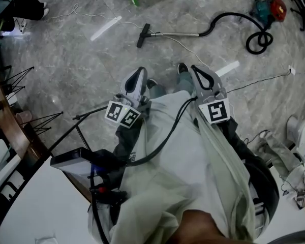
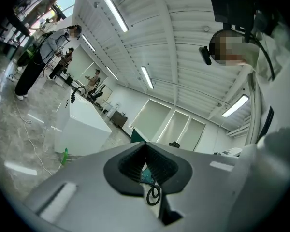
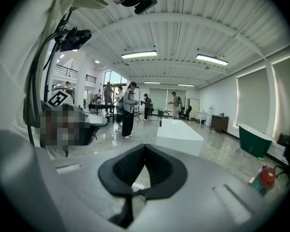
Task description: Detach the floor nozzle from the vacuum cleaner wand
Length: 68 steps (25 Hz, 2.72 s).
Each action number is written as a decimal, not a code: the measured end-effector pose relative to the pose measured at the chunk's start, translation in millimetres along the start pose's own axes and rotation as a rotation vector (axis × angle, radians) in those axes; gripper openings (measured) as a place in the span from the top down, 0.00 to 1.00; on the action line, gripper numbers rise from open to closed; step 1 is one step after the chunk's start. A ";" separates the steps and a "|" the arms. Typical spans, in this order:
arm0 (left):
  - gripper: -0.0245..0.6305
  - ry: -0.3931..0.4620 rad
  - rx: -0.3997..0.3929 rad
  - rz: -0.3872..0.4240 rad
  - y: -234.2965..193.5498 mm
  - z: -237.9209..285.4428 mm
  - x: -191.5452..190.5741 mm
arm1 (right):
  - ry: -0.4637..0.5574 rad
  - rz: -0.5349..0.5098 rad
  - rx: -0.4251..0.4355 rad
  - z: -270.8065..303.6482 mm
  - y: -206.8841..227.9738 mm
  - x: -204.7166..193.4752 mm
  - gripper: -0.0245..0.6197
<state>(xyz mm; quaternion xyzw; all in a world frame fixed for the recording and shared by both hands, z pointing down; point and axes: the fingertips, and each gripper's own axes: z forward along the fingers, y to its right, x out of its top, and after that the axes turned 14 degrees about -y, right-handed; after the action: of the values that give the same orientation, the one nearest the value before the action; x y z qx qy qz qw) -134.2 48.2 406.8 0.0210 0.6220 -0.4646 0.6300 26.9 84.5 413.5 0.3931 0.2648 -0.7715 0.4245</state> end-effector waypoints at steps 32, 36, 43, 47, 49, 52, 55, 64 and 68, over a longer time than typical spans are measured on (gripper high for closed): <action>0.91 -0.036 0.231 0.076 -86.8 58.9 35.0 | -0.112 -0.231 0.225 153.4 37.9 10.9 0.96; 0.67 -0.054 0.347 0.053 -128.4 97.1 36.0 | -0.177 -0.229 0.344 212.1 83.4 -7.6 0.96; 0.96 -0.130 0.450 -0.012 -207.1 145.7 -9.6 | -0.285 -0.233 0.421 323.1 110.1 -74.3 0.96; 0.96 -0.194 0.521 -0.047 -280.4 167.6 -69.6 | -0.367 -0.381 0.432 401.0 95.7 -148.5 0.87; 0.96 -0.237 0.539 -0.074 -318.6 175.2 -112.0 | -0.423 -0.435 0.478 439.6 80.4 -204.8 0.80; 0.96 -0.314 0.560 -0.102 -380.4 185.1 -179.1 | -0.530 -0.520 0.540 505.8 57.4 -298.6 0.69; 0.96 -0.367 0.543 -0.118 -438.2 199.6 -243.7 | -0.634 -0.616 0.557 576.7 40.4 -390.5 0.65; 0.96 -0.394 0.557 -0.219 -496.3 181.9 -357.1 | -0.849 -0.772 0.541 696.0 10.1 -578.8 0.64; 0.96 -0.404 0.540 -0.232 -499.4 177.4 -380.0 | -0.833 -0.874 0.468 718.8 7.0 -611.1 0.59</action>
<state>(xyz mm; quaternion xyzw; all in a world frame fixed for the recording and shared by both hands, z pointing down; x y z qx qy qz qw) -225.9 -129.9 1027.4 0.0236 0.3377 -0.6754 0.6552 -39.4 -179.5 1316.8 -0.0011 0.0383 -0.9984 0.0417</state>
